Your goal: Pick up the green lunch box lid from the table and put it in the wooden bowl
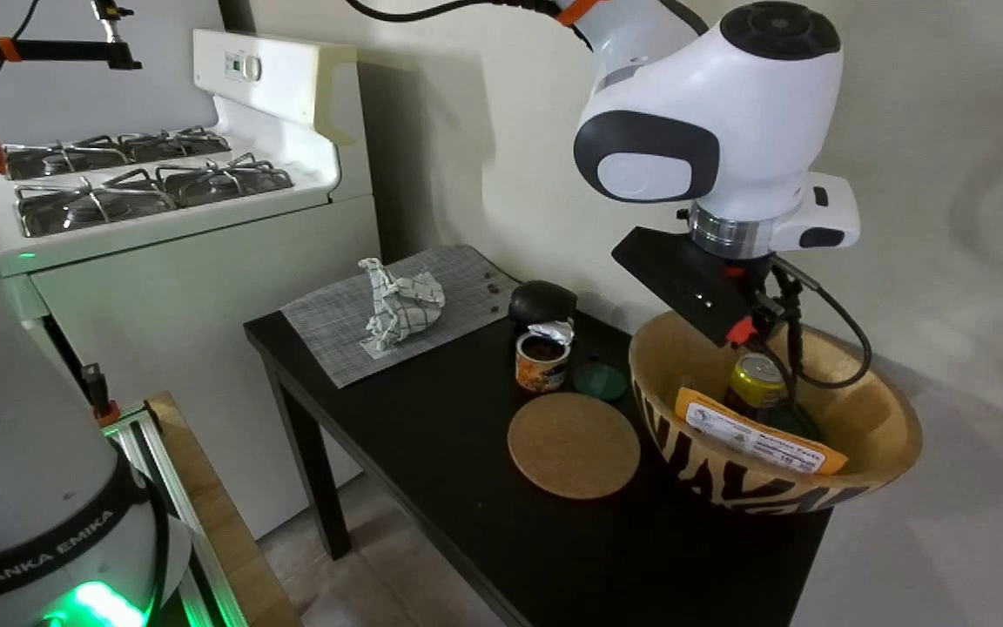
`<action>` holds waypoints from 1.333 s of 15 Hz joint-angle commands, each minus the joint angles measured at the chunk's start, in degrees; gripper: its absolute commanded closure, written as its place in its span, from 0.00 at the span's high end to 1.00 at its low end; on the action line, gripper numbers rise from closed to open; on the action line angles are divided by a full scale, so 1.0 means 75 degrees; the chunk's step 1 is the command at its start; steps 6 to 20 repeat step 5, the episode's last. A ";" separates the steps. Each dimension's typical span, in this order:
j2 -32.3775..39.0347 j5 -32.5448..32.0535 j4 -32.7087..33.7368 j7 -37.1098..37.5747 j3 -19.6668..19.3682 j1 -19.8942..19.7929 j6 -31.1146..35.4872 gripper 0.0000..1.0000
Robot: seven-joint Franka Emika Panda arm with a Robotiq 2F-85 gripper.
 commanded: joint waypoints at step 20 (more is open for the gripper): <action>-0.0535 -0.0903 -0.0090 -0.0260 0.1937 -0.1238 0.0139 1.00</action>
